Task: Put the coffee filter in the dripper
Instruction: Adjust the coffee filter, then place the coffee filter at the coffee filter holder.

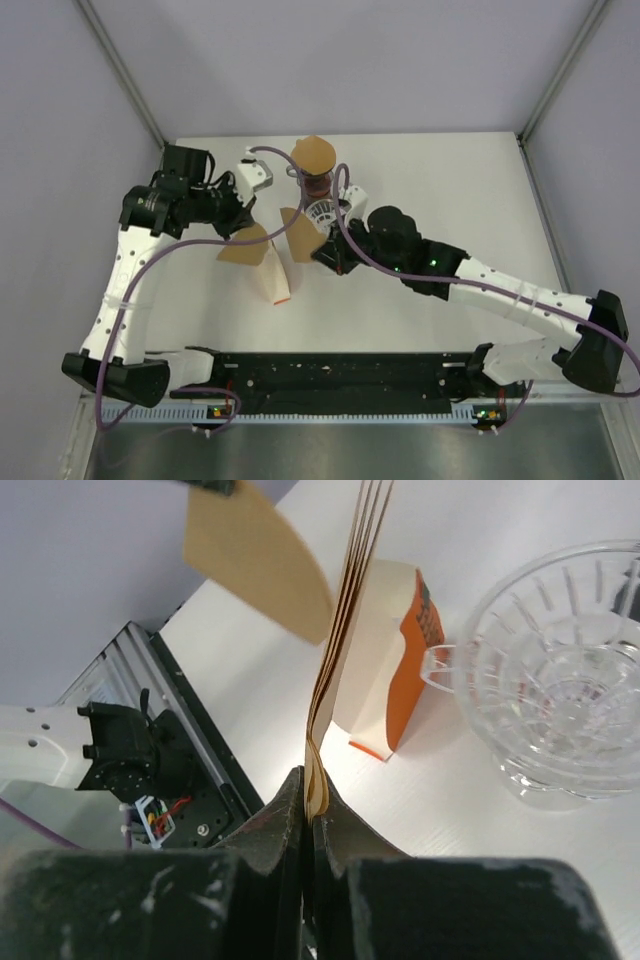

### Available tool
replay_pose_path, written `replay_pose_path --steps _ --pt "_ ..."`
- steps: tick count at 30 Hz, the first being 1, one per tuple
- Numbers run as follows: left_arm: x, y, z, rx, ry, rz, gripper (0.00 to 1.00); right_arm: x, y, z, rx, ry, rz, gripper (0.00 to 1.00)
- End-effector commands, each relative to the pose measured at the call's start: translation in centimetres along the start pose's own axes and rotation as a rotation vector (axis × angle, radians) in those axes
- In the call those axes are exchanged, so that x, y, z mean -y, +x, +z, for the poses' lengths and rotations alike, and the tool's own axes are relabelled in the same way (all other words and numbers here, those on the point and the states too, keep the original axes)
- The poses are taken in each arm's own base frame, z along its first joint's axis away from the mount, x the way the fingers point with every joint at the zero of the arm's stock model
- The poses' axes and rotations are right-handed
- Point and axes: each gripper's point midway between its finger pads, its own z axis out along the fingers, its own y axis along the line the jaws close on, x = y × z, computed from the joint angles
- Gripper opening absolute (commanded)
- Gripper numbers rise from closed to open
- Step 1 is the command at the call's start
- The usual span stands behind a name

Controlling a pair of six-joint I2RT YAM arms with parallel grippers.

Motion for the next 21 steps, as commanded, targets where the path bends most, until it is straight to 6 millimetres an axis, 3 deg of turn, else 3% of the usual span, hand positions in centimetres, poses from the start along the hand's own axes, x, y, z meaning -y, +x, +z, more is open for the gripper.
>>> replay_pose_path --steps 1,5,9,17,21 --pt "-3.1 -1.8 -3.7 0.041 -0.206 -0.036 0.00 -2.7 -1.4 1.3 0.122 0.019 -0.094 0.00" --pt "-5.0 -2.4 -7.1 0.112 -0.359 -0.119 0.00 -2.8 -0.9 3.3 0.205 0.072 -0.088 0.00" --pt "-6.3 -1.9 -9.2 0.132 -0.489 -0.187 0.00 -2.6 -0.4 4.9 0.247 0.137 -0.096 0.00" --pt "-7.5 -1.2 -10.0 0.151 -0.581 -0.254 0.00 -2.1 2.1 8.9 0.256 0.173 -0.124 0.00" --pt "-7.7 -1.1 -10.1 0.159 -0.593 -0.264 0.00 0.0 3.5 10.0 0.243 0.273 -0.116 0.00"
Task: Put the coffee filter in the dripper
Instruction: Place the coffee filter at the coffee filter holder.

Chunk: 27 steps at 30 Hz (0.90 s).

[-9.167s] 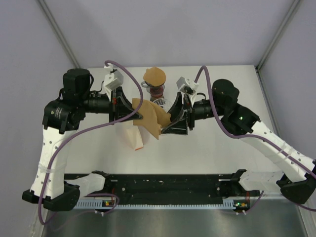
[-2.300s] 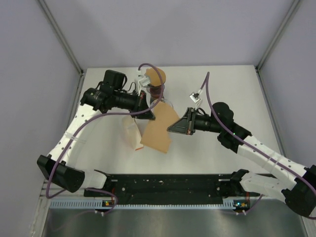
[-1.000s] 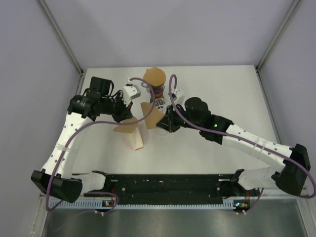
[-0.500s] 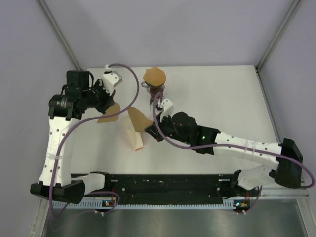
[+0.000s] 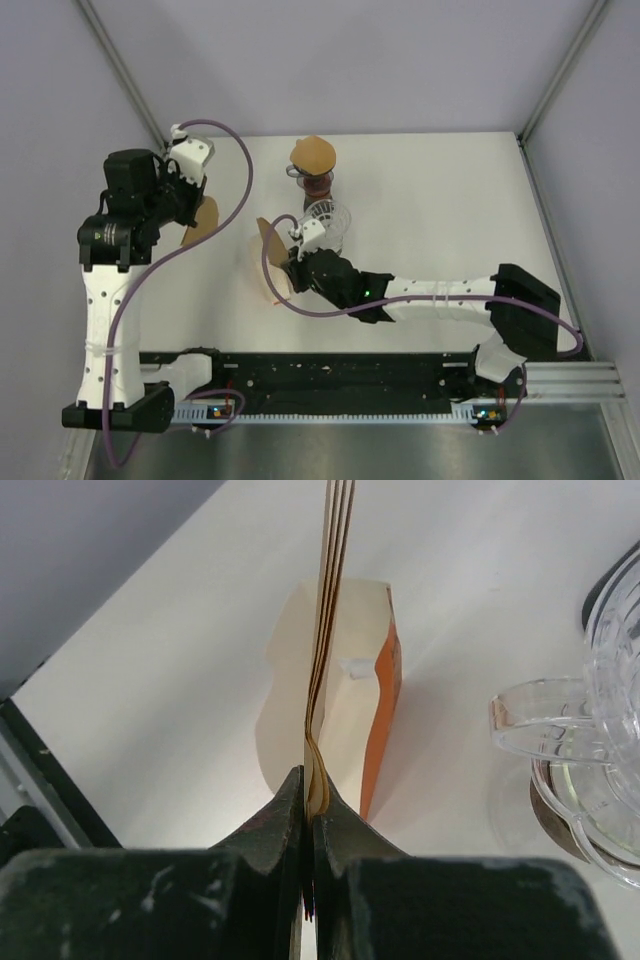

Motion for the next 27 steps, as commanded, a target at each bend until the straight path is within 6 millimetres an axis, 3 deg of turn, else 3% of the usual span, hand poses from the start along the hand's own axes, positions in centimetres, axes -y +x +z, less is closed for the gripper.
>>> replay_pose_path --steps 1,10,27 --pt "-0.8 -0.9 0.2 0.047 -0.041 -0.037 0.00 0.7 -1.2 1.1 0.096 0.089 0.026 0.00" --pt "-0.5 -0.7 0.4 0.044 -0.019 -0.039 0.00 -0.2 2.4 4.4 0.056 0.055 0.002 0.00" --pt "-0.5 -0.8 1.3 0.032 0.008 -0.043 0.00 1.2 7.3 7.0 0.040 0.088 -0.088 0.00"
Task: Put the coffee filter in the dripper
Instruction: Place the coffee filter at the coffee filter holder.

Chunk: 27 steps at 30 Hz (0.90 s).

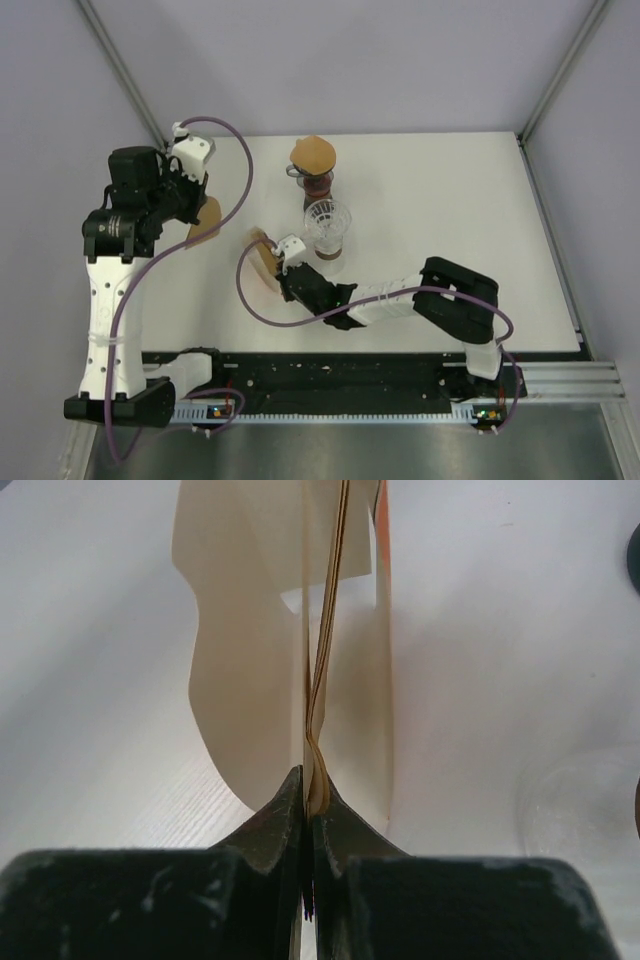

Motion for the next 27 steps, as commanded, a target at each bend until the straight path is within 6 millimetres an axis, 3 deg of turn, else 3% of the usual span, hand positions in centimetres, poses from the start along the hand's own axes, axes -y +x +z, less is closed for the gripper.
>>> replay_pose_path --steps 1,2,7,11,18,27 --pt "-0.3 -1.5 0.0 0.057 -0.002 -0.004 0.00 -1.2 -1.2 0.5 0.096 -0.026 -0.010 0.00" --pt "-0.3 -1.5 0.1 0.056 0.002 -0.004 0.00 -1.3 -0.9 0.6 0.108 -0.041 -0.032 0.00" --pt "-0.2 -1.6 0.3 0.058 0.011 -0.005 0.00 -1.7 0.6 0.8 0.105 -0.105 -0.109 0.21" --pt "-0.2 -1.4 0.4 0.050 0.018 -0.007 0.00 -1.9 1.4 0.7 0.082 -0.125 -0.115 0.31" --pt "0.0 -1.6 0.5 0.056 0.034 -0.013 0.00 -2.7 0.3 -0.4 0.053 -0.167 -0.115 0.44" --pt "0.3 -1.7 0.2 0.060 0.044 -0.011 0.00 -1.6 1.0 -2.0 -0.039 -0.132 -0.102 0.56"
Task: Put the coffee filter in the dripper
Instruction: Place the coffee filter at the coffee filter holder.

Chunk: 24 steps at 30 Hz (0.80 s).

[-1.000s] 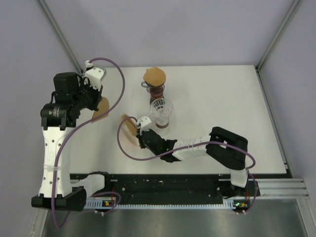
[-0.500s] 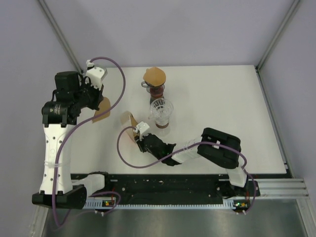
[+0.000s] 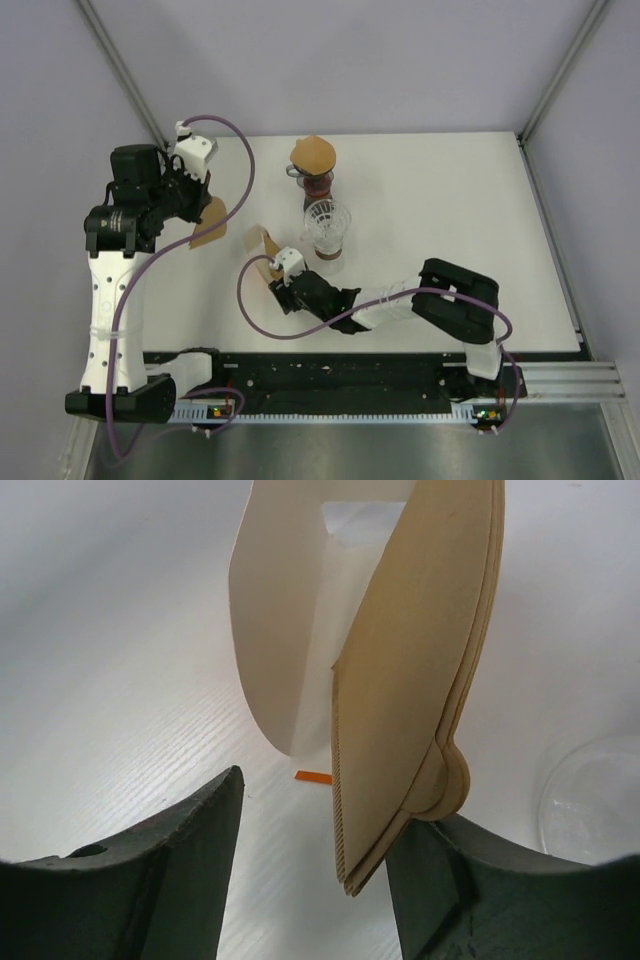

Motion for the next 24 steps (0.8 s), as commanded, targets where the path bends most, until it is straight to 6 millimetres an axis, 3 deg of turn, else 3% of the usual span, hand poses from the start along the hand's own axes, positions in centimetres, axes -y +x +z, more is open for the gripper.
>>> replay_pose_path --steps 1,8,17,24 --pt "-0.2 -1.6 -0.4 0.060 -0.005 0.001 0.00 -1.3 -2.8 -1.8 0.028 -0.047 0.040 0.57" --pt "-0.2 -1.7 -0.5 0.065 -0.001 0.005 0.00 -1.9 -3.3 -2.3 -0.033 -0.063 0.062 0.62" --pt "0.2 -1.6 -0.6 0.064 0.015 0.000 0.00 -0.7 -3.7 -3.7 -0.081 -0.008 0.063 0.87" --pt "0.4 -1.7 -0.7 0.068 0.022 0.001 0.00 -0.4 -3.3 -3.9 -0.094 -0.032 0.057 0.85"
